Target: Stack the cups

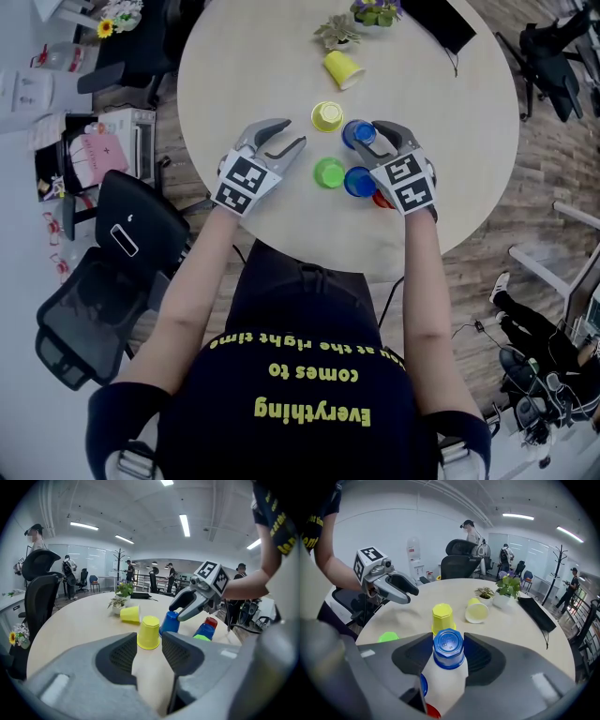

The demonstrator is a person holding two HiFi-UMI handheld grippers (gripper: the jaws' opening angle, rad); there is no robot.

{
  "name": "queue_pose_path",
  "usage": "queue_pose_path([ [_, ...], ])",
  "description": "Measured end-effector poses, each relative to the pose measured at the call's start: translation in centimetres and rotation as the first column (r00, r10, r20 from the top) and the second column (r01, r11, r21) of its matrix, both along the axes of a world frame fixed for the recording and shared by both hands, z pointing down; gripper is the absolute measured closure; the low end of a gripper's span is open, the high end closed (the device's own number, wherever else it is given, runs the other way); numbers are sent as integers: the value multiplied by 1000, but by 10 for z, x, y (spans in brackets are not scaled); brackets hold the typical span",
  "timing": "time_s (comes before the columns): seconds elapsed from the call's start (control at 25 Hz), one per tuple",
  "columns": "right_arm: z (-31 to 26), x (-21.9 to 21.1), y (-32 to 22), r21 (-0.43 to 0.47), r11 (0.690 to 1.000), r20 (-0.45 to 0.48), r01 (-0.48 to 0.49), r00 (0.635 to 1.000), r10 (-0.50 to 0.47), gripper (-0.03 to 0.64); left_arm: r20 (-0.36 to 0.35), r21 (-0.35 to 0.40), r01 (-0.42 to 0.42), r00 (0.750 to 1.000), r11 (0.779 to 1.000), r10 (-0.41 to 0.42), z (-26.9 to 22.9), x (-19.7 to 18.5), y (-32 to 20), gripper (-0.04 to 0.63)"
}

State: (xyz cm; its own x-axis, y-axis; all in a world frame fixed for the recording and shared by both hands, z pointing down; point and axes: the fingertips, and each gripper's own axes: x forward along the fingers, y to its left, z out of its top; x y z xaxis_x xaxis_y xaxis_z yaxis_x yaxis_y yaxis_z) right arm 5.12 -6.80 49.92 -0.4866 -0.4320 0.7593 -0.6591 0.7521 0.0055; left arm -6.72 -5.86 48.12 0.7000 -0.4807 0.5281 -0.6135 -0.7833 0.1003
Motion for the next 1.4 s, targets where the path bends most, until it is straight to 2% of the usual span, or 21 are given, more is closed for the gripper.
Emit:
queue_pose_path([
  [0.36, -50, 2, 20, 71, 997, 2, 30, 1000, -30, 400, -1, 18, 2, 1000, 1000, -2, -6, -1, 3, 423],
  [0.64, -79, -8, 58, 69, 995, 22, 69, 997, -70, 400, -2, 45, 17, 1000, 999, -17, -15, -5, 6, 423],
  [0.88, -79, -21, 88, 37, 994, 13, 107, 994, -108, 400, -31, 45, 82, 996, 996, -81, -20, -13, 4, 423],
  [1.04, -81, -22, 99, 42, 992, -35, 120, 992, -118, 400, -38, 47, 76, 996, 996, -75, -24, -12, 5, 423],
  [1.4, -70, -20, 103, 19, 995, -29, 96, 995, -95, 399, -32, 49, 64, 998, 997, -62, -21, -11, 7, 423],
])
